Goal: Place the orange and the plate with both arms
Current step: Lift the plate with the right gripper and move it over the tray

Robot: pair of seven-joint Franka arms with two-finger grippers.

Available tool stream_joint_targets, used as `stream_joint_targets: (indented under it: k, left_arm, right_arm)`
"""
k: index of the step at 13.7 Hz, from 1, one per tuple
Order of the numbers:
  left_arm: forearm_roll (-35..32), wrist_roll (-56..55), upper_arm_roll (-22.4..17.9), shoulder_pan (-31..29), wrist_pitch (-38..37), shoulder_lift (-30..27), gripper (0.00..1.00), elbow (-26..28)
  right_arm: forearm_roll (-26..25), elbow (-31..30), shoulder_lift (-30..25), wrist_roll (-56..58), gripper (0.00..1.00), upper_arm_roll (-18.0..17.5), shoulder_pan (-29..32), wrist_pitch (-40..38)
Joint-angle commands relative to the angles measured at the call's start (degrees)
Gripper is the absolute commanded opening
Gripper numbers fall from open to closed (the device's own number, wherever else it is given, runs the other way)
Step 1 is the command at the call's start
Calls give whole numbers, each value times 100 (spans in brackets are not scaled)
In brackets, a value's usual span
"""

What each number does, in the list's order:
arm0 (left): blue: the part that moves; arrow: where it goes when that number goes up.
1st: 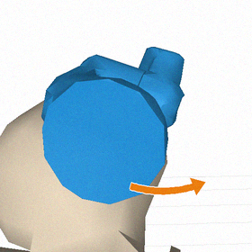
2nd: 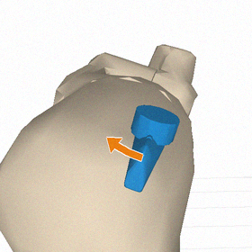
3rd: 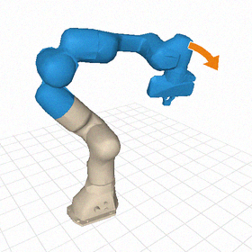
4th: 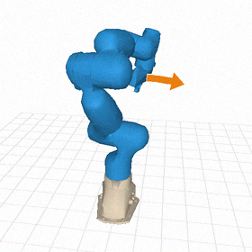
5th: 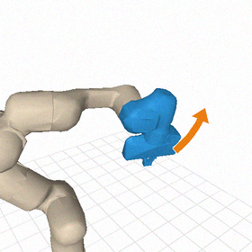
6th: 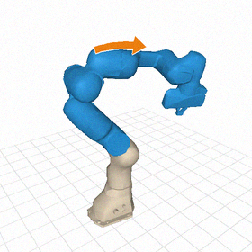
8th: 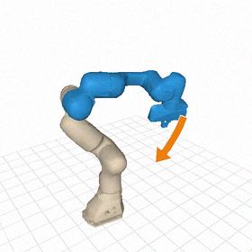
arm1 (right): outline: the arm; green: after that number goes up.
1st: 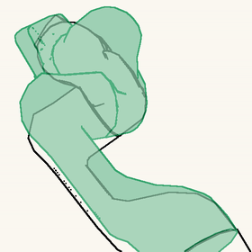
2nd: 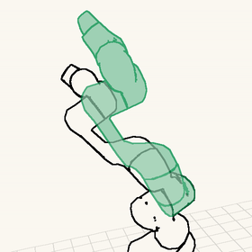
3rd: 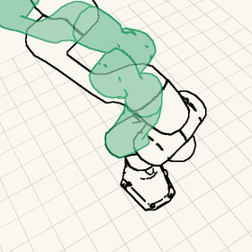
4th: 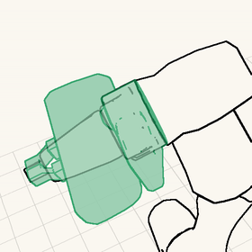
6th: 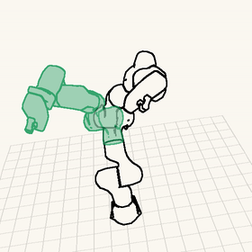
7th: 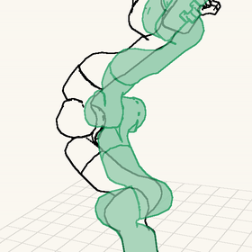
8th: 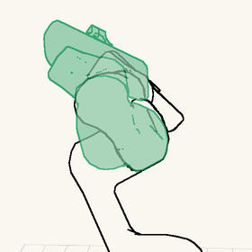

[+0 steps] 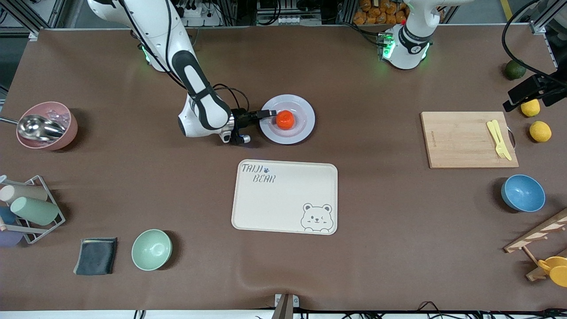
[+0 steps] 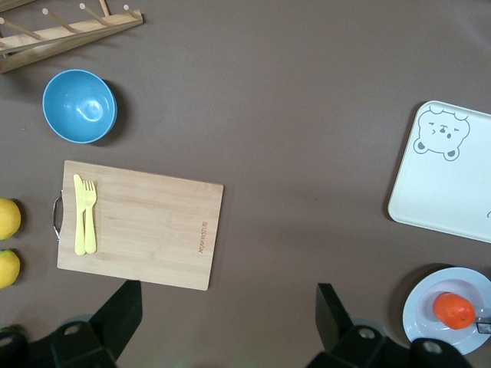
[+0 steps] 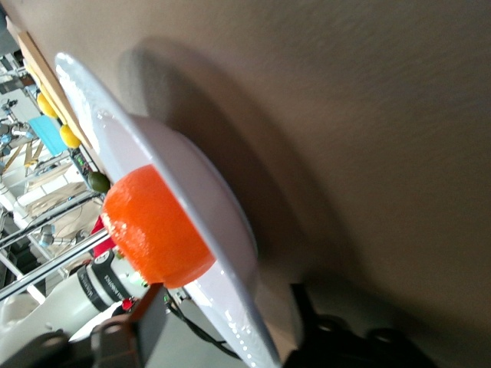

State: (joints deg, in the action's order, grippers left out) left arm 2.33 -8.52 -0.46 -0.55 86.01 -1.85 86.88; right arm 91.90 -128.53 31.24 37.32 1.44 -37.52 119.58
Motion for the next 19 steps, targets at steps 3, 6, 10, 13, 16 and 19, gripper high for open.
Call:
stream_joint_targets:
  k: [3,6,10,13,16,19]
  left_arm:
    - [66,123,-60,38,-23,-96,100,75]
    - [66,123,-60,38,-23,-96,100,83]
    - [66,131,-51,38,-23,-87,100,92]
    - [66,123,-51,38,-23,-78,100,92]
    - [66,123,-42,38,-6,-78,100,101]
    - [66,123,-42,29,29,-70,100,145]
  right_arm:
    - [575,38,84,179,0,41,-300,444]
    - [575,47,5,162,0,41,-247,409]
    - [575,64,-398,4,0,50,-168,391]
    - [575,248,-698,-504,0,76,42,408]
    - [487,792,-611,-900,0,93,227,444]
    - [269,1740,54,-1349,0,93,377,453]
